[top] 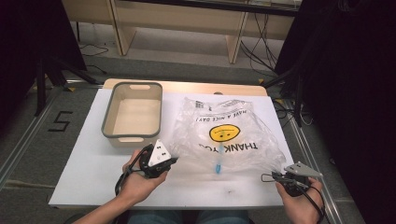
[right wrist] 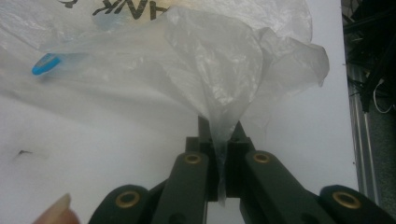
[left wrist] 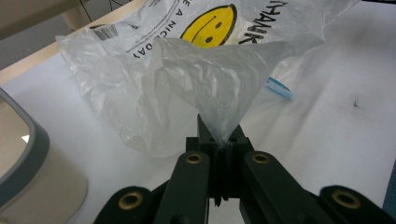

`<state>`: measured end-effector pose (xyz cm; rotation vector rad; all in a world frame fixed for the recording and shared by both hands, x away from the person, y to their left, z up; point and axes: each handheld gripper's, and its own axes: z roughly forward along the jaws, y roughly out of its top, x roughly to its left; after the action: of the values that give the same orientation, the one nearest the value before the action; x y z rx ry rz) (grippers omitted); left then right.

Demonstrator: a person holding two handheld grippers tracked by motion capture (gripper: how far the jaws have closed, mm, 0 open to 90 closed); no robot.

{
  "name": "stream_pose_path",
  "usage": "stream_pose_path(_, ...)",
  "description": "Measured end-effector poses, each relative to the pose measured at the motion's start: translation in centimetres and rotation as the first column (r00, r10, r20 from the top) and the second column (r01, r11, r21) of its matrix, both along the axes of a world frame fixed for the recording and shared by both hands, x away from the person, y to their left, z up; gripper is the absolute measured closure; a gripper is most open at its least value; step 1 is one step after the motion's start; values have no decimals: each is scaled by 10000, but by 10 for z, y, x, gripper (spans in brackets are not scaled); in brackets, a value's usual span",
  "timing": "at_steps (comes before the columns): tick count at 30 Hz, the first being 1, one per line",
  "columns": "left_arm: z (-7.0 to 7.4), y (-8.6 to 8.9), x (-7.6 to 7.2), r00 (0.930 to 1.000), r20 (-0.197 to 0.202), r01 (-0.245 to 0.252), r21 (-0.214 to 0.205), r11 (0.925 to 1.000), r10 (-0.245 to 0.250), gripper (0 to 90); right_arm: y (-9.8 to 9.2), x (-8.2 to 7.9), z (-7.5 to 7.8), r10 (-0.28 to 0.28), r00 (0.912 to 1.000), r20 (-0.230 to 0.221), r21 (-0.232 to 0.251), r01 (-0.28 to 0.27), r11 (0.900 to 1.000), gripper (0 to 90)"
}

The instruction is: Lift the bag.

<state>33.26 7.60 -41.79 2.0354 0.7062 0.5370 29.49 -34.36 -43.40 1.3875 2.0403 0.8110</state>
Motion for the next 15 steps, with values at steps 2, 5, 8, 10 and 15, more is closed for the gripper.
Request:
stream_pose_path(2,2,1,0,9998,214,-6,-56,10000,7,897,-1,0,1,-79,9999,64,18,79,10000,900)
stream_pose_path(5,6,1,2,9985,528,-121,-295,9995,137,897,-1,0,2,-144,9997,185,44,144,9999,900)
stream_pose_path(8,13,1,4,9971,736,-157,-419,9990,188,897,-2,1,4,-254,9991,339,96,251,9996,900)
stream_pose_path(10,18,0,6,9956,913,-159,-538,9984,208,897,-2,2,6,-303,9985,462,129,297,9995,900)
stream_pose_path(15,36,-4,10,9895,1432,-101,-793,9968,215,897,-3,4,13,-582,9947,846,238,564,9981,900)
